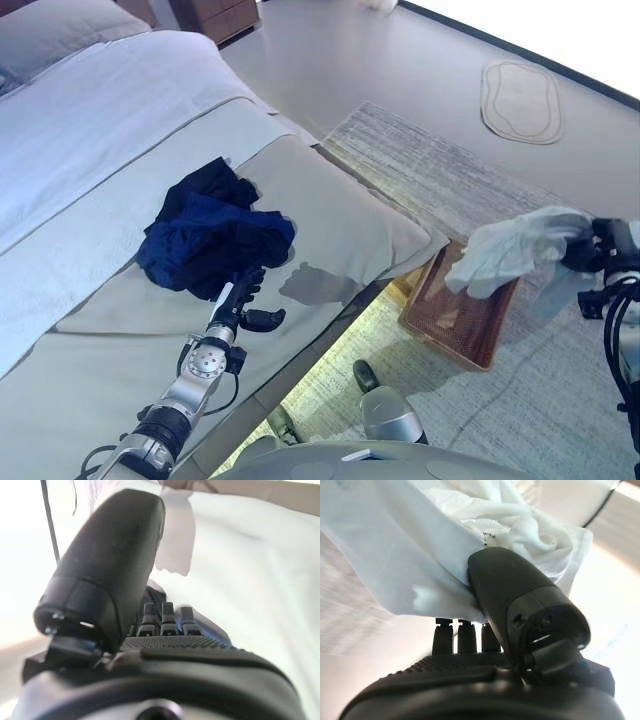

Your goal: Pick up the clothes from the bed and place them into the basket

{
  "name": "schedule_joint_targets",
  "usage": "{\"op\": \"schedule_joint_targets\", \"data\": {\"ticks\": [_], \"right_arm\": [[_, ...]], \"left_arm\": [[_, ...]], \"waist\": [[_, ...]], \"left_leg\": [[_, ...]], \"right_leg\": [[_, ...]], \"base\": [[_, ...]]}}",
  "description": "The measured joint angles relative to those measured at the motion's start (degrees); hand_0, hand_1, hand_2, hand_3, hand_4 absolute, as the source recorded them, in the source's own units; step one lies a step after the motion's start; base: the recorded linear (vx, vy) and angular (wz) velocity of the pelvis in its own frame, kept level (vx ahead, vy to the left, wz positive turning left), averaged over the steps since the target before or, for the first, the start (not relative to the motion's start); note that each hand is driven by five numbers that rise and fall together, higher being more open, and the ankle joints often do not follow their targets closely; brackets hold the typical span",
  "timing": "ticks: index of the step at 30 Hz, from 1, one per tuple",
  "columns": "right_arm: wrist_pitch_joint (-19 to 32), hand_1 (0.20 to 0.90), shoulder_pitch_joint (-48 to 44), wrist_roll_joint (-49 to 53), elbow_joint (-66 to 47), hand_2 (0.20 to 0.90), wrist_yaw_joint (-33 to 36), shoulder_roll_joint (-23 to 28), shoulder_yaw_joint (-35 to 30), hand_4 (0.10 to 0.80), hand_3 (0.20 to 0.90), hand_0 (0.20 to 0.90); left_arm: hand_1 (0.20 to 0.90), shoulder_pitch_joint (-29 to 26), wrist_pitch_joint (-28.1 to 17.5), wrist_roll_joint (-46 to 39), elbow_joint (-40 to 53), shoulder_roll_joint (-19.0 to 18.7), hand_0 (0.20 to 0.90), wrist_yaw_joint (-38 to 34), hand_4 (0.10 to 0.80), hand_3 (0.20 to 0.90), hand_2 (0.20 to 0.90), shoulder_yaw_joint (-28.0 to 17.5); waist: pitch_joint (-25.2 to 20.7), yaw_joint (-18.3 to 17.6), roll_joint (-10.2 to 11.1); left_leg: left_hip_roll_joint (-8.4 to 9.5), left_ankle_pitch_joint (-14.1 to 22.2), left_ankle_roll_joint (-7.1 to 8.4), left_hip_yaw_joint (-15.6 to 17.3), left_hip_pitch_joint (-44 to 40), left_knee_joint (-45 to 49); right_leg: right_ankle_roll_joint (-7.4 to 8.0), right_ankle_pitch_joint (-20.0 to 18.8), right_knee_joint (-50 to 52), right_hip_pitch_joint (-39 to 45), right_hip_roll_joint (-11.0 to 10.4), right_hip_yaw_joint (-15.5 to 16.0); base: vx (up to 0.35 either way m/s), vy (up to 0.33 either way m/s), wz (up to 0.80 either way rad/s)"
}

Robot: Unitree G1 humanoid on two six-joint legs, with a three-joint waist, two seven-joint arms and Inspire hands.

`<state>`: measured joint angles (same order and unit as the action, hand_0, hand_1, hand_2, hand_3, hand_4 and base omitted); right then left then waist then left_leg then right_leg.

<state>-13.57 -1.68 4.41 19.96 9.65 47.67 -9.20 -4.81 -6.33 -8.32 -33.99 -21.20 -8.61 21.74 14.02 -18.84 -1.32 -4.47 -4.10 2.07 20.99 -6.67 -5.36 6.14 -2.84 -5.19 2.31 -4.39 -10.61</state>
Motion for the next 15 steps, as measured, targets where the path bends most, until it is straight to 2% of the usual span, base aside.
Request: {"op": "schedule_joint_targets", "data": {"ticks": [4,9,15], "right_arm": [[0.7,0.3,1.4,-0.1,3.8,0.3,0.1,-1.1,0.6,0.1,0.2,0.3],[1.6,0.3,-0.1,0.0,9.3,0.3,1.2,-1.4,1.7,0.1,0.2,0.3],[2.4,0.3,-4.3,0.0,16.1,0.3,2.8,-1.4,4.0,0.1,0.2,0.3]], "left_arm": [[0.9,-0.5,0.0,0.0,0.0,0.5,0.9,0.0,0.8,0.9,0.9,1.0],[0.9,-0.6,1.2,0.0,0.0,0.4,0.9,0.0,0.8,0.9,0.9,2.4],[0.9,-1.5,1.3,0.0,0.0,0.3,0.9,0.1,0.8,0.9,0.9,4.2]], "waist": [[-0.2,-0.2,-0.4],[-0.7,0.2,-1.9],[-0.2,1.2,-4.7]], "left_leg": [[-0.54,0.0,0.01,0.0,0.3,0.0],[-0.53,-0.1,0.06,-0.1,1.3,0.0],[-0.19,-0.1,0.07,-0.7,2.4,0.0]], "right_leg": [[-0.04,0.0,0.0,-0.3,0.5,0.1],[-0.29,-0.2,0.0,-1.3,0.5,0.3],[-0.29,-0.2,0.0,-2.0,0.1,0.9]], "base": [[-0.033,-0.056,-0.01],[-0.04,-0.039,0.01],[-0.03,-0.019,0.05]]}}
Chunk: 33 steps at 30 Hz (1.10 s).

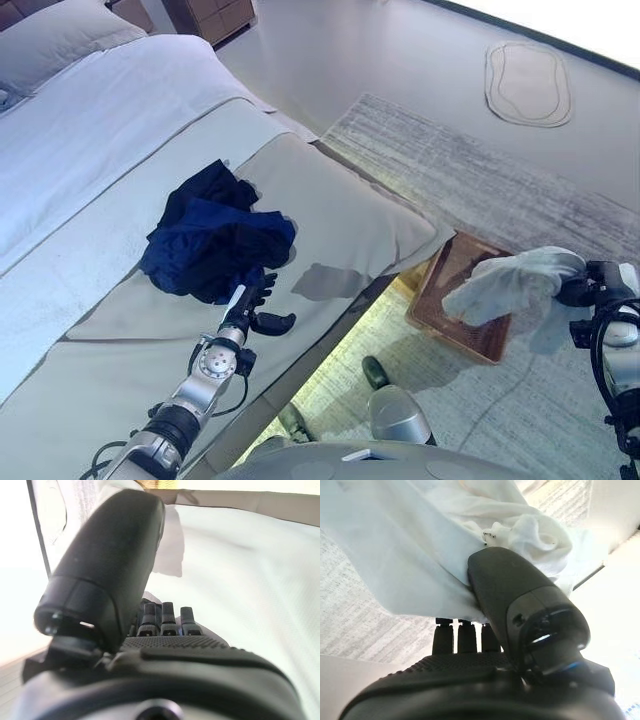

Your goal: Pick up the clothes from the bed and place them into the basket

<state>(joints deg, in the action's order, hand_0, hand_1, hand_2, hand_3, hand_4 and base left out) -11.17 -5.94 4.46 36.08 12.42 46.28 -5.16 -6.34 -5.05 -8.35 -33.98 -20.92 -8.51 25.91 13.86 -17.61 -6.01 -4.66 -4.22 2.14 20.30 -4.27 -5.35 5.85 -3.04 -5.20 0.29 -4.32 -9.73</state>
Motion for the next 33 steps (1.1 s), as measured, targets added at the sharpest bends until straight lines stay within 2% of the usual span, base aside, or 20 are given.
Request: {"op": "schedule_joint_targets", "data": {"ticks": [5,6,7,8,12,33], "right_arm": [[0.0,0.3,-2.0,0.2,3.3,0.3,0.2,0.0,1.7,0.1,0.2,0.3],[0.0,0.448,-2.1,0.2,3.7,0.448,0.2,0.0,1.7,0.273,0.373,0.448],[0.0,0.844,-2.4,0.4,4.4,0.844,0.2,0.0,1.7,0.734,0.834,0.844],[0.0,0.9,-2.9,1.1,5.1,0.9,0.3,0.0,1.7,0.8,0.9,0.9],[0.0,0.9,-5.2,1.2,8.8,0.9,0.9,0.0,1.7,0.8,0.9,0.9],[-1.2,0.9,-5.9,1.0,11.2,0.9,0.9,0.0,1.7,0.8,0.9,0.9]], "left_arm": [[0.9,-1.2,0.0,0.0,0.0,0.0,0.9,0.3,0.8,0.9,0.9,0.8],[0.9,-1.3,0.0,0.0,0.0,0.0,0.9,0.4,0.8,0.9,0.9,0.8],[0.9,-1.4,0.0,0.0,0.1,0.0,0.9,0.4,0.8,0.9,0.9,0.8],[0.9,-1.5,0.0,0.0,0.1,0.0,0.9,0.4,0.8,0.9,0.9,0.8],[0.9,-1.9,0.0,-0.1,0.1,0.0,0.9,1.2,0.8,0.9,0.9,0.9],[0.9,-3.3,0.0,-0.6,0.1,-0.1,0.9,1.5,0.8,0.9,0.9,1.3]], "waist": [[0.8,1.2,-2.5],[0.9,1.5,-2.7],[1.0,1.9,-2.8],[1.0,2.1,-3.0],[1.1,2.4,-3.0],[2.7,3.7,-1.8]], "left_leg": [[-0.09,-0.1,0.12,-1.0,0.1,0.0],[-0.11,-0.1,0.12,-1.0,0.1,0.0],[-0.12,-0.1,0.13,-1.1,0.1,0.0],[-0.12,-0.1,0.13,-1.2,0.1,0.0],[-0.01,-0.3,0.24,-2.2,0.9,0.1],[-0.01,-0.3,0.23,-2.9,0.5,0.0]], "right_leg": [[0.0,0.0,0.0,0.4,0.0,1.1],[0.0,0.0,0.0,0.4,0.0,1.2],[0.0,0.0,0.0,0.4,0.1,1.2],[0.0,0.0,0.0,0.5,0.0,1.4],[0.0,0.0,0.0,0.2,-0.1,2.4],[0.0,0.0,0.0,1.2,-0.1,3.0]], "base": [[0.003,-0.02,0.09],[0.001,-0.029,0.09],[0.0,-0.028,0.03],[0.0,-0.024,0.05],[-0.003,-0.012,0.12],[0.0,0.0,0.01]]}}
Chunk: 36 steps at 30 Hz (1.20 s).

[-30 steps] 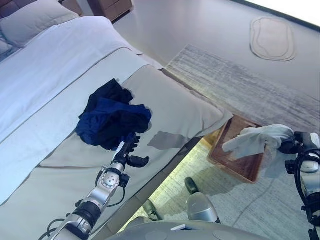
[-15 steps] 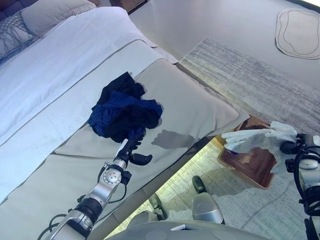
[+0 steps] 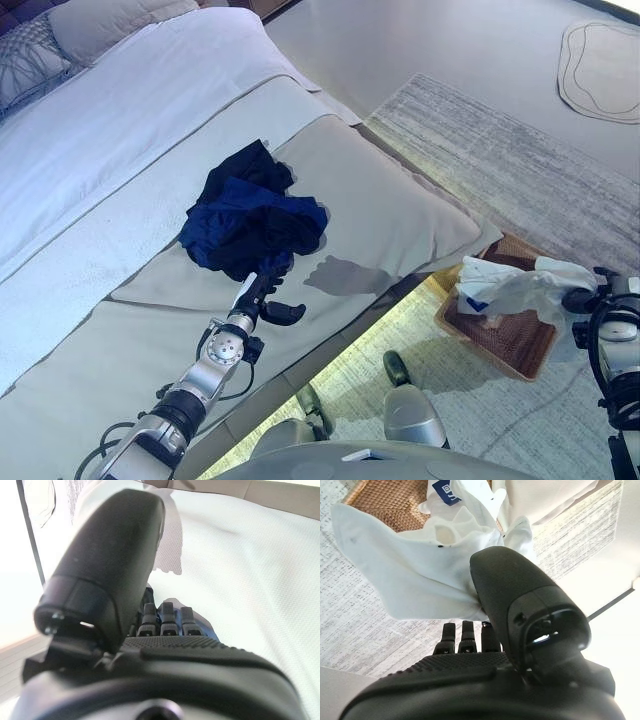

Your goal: Pick up the clothes from the bed and place them into the basket

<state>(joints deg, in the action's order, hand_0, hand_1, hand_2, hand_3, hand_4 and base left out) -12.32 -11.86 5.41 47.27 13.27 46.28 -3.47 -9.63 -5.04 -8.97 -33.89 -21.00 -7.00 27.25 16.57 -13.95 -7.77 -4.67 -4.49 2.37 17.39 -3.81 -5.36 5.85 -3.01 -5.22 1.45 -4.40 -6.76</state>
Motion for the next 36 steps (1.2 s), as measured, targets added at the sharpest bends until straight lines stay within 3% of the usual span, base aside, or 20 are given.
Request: {"op": "schedule_joint_targets", "data": {"ticks": [4,6,10,15,21,29,36], "right_arm": [[-0.8,0.9,0.0,-1.6,-0.7,0.9,-0.1,0.0,0.0,0.8,0.9,0.9],[-4.0,0.9,-0.2,-2.9,-1.7,0.9,-0.3,0.0,0.1,0.8,0.9,0.9],[-9.4,0.9,-2.5,-15.3,0.3,0.9,-3.8,0.1,4.0,0.8,0.9,0.9],[-5.4,0.9,-5.7,-36.5,3.2,0.9,-7.5,2.9,15.1,0.8,0.9,0.9],[-1.2,0.9,-6.1,-38.4,0.8,0.9,-7.8,3.7,16.9,0.8,0.9,0.9],[-1.5,0.9,-2.3,-33.4,-0.1,0.9,-4.0,3.7,13.3,0.8,0.9,0.9],[-1.6,0.9,-1.5,-9.3,-15.6,0.9,-0.4,2.7,3.9,0.8,0.9,0.9]], "left_arm": [[0.9,0.0,0.0,-0.1,0.0,0.0,0.9,-0.1,0.8,0.9,0.9,-0.1],[0.9,-0.2,0.0,-0.1,0.2,0.0,0.9,-0.4,0.8,0.9,0.9,-0.1],[0.9,-0.9,0.1,-0.1,0.2,0.0,0.9,-0.8,0.8,0.9,0.9,-0.1],[0.9,-0.9,0.4,-0.1,0.1,-0.2,0.9,-0.8,0.8,0.9,0.9,-0.1],[0.9,-0.6,1.2,-0.1,0.3,-1.3,0.9,-0.2,0.8,0.9,0.9,-0.1],[0.9,-0.2,1.9,-0.1,1.5,-3.1,0.9,0.0,0.8,0.9,0.9,-0.4],[0.9,1.5,2.4,-1.0,1.6,-2.1,0.9,-1.2,0.8,0.9,0.9,-1.0]], "waist": [[0.2,0.1,0.4],[0.5,0.1,0.8],[0.7,1.1,1.5],[0.5,3.1,2.1],[0.4,5.1,2.4],[-0.6,5.1,4.4],[-1.2,3.2,5.0]], "left_leg": [[0.16,0.0,-0.02,-0.2,-0.4,0.0],[0.09,-0.1,-0.04,-0.9,-0.9,0.0],[-0.24,-0.5,0.09,-2.2,-0.7,0.0],[-0.21,-0.8,0.04,-3.0,-0.4,0.0],[-0.21,-1.0,0.06,-3.7,-0.4,0.2],[-0.15,-1.0,0.05,-3.8,-0.6,0.2],[-0.13,-1.3,-0.17,-4.1,-0.9,0.0]], "right_leg": [[0.0,0.0,0.0,0.6,0.0,0.2],[0.0,0.0,0.0,1.5,0.1,1.0],[-0.01,0.0,0.0,1.9,0.2,2.3],[-0.02,0.0,0.0,2.1,0.1,2.9],[-0.03,0.0,0.0,2.5,0.1,3.6],[-0.03,0.0,0.0,2.8,0.0,3.8],[-0.03,0.0,0.0,3.1,0.2,3.9]], "base": [[-0.003,0.006,0.02],[-0.032,-0.022,0.15],[-0.02,-0.025,0.17],[0.008,-0.007,0.08],[0.01,-0.007,0.06],[0.028,0.011,0.01],[0.021,0.028,0.01]]}}
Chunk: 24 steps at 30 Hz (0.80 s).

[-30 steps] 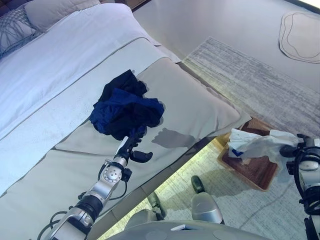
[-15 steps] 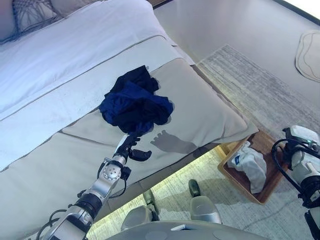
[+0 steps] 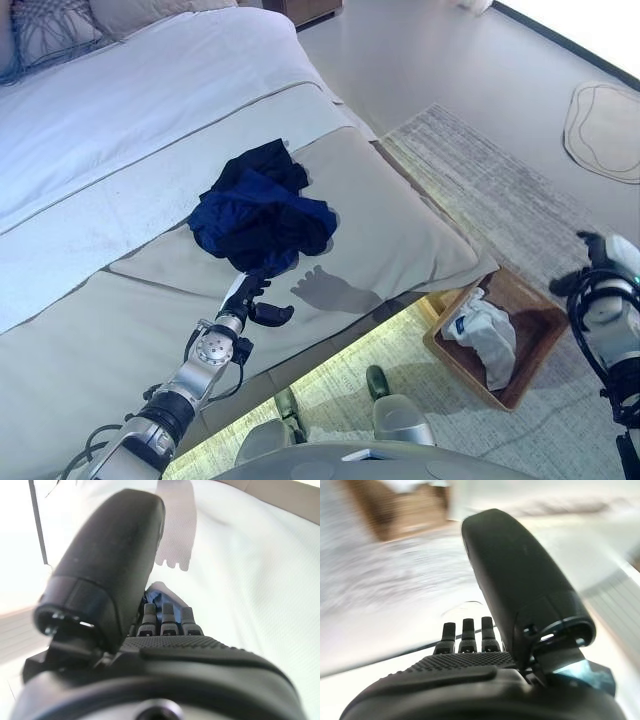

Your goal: Pick up the clothes from the bed and place them into the basket

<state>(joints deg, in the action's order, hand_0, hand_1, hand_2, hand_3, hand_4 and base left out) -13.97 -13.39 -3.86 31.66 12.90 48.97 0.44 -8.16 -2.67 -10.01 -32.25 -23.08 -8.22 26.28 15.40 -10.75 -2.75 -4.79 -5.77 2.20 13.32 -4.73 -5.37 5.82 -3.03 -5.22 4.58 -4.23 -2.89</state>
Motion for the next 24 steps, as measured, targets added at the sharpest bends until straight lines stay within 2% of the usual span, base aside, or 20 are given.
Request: {"op": "schedule_joint_targets", "data": {"ticks": [6,12,15,22,24], "right_arm": [[2.5,0.9,-3.5,0.9,-5.5,0.9,3.6,-0.9,2.5,0.8,0.9,0.9],[5.8,0.9,-12.6,-4.3,-7.0,0.9,5.5,-0.9,8.3,0.8,0.9,0.9],[6.6,0.9,-16.1,-4.6,-6.9,0.9,5.1,-0.8,12.0,0.8,0.9,0.9],[7.7,0.9,-19.6,-6.7,-3.8,0.9,3.9,-1.2,18.8,0.8,0.9,0.9],[7.5,0.9,-21.0,-6.9,-1.0,0.9,3.1,-2.3,20.8,0.8,0.9,0.9]], "left_arm": [[0.9,1.3,-0.2,-0.9,0.0,2.1,0.9,-2.5,0.8,0.9,0.9,-1.1],[0.9,2.3,-0.3,-1.2,-0.1,2.6,0.9,-4.4,0.8,0.9,0.9,-2.0],[0.9,3.4,-0.6,-1.2,-0.1,2.5,0.9,-5.1,0.8,0.9,0.9,-2.6],[0.9,5.8,-1.5,-1.2,-0.1,1.9,0.9,-5.0,0.8,0.9,0.9,-5.7],[0.9,6.0,-2.1,-1.2,-0.1,1.8,0.9,-5.0,0.8,0.9,0.9,-6.0]], "waist": [[-0.3,1.6,-0.4],[-0.9,6.2,-1.3],[-1.0,8.2,-1.6],[-1.2,14.7,-1.7],[-1.2,15.5,-1.7]], "left_leg": [[-0.02,-0.8,0.08,-2.7,0.9,0.0],[0.32,-1.9,-0.11,-6.5,3.0,0.2],[0.67,-2.3,-0.07,-8.5,3.3,0.3],[1.29,-3.5,-0.1,-13.5,5.1,0.3],[1.56,-4.0,0.01,-15.4,6.1,0.3]], "right_leg": [[-0.04,0.0,0.0,0.5,0.2,2.3],[-0.08,0.1,0.0,0.5,0.2,5.6],[-0.7,0.5,0.0,1.3,0.0,7.7],[-0.88,1.4,0.0,2.3,0.0,12.6],[-0.95,1.7,0.0,2.3,0.0,14.5]], "base": [[-0.01,0.004,0.21],[0.026,-0.027,0.31],[0.064,-0.035,0.32],[0.006,0.011,0.38],[-0.024,0.043,0.46]]}}
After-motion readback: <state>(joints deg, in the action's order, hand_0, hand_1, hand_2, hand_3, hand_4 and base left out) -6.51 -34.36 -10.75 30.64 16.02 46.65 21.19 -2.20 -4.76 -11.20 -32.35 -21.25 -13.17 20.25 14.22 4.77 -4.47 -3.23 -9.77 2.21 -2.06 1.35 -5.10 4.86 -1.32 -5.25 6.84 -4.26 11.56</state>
